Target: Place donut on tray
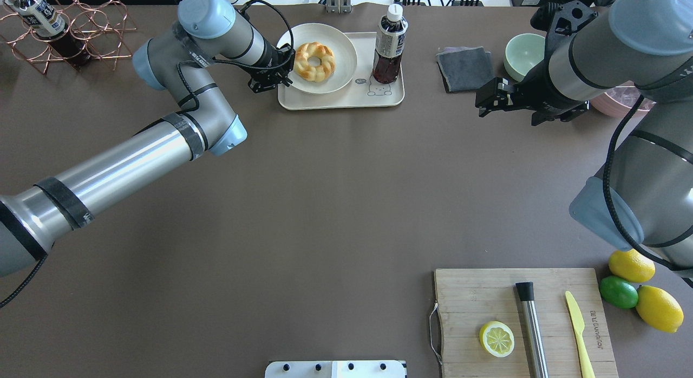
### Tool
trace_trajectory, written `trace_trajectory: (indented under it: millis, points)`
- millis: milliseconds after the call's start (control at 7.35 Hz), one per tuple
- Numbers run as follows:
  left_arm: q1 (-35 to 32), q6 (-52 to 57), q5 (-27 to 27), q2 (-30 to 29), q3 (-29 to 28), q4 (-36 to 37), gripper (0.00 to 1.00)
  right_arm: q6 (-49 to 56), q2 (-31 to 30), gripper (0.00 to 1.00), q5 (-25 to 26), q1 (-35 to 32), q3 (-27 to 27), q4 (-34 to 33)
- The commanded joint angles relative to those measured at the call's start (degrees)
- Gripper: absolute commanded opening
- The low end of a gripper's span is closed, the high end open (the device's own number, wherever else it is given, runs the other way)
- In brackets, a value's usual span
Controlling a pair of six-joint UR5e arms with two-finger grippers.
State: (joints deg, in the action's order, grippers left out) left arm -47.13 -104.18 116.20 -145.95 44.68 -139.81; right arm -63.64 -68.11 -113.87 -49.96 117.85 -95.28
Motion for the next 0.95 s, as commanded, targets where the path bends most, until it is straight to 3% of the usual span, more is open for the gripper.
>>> trace_trajectory:
  millis: [0,136,272,544,680,816]
  points:
    - [0.72,-0.14,-0.97,-0.03,-0.82,-1.96,0.03,0.18,-0.53,1.00,-0.04,0.04,0.45,0.01]
    - [1.42,0.29,-1.15,0.14,-0.82,-3.53,0.59,0.09,-0.62,1.00,-0.04,0.04,0.36,0.01]
    - [1.42,0.73,-1.15,0.75,-0.73,-4.50,0.97,0.18,-0.70,1.00,-0.04,0.04,0.10,0.01]
    - [0.46,2.30,-0.45,1.71,2.76,-3.99,0.98,0.53,-1.06,1.00,-0.04,0.04,0.19,0.01]
    - [-0.94,6.58,2.69,6.68,11.05,-0.33,0.98,0.79,-1.41,1.00,-0.04,0.04,-0.07,0.01]
    - [-3.65,11.93,7.85,10.47,20.09,8.23,0.98,3.58,-2.10,1.00,-0.04,-0.48,-0.08,-0.08]
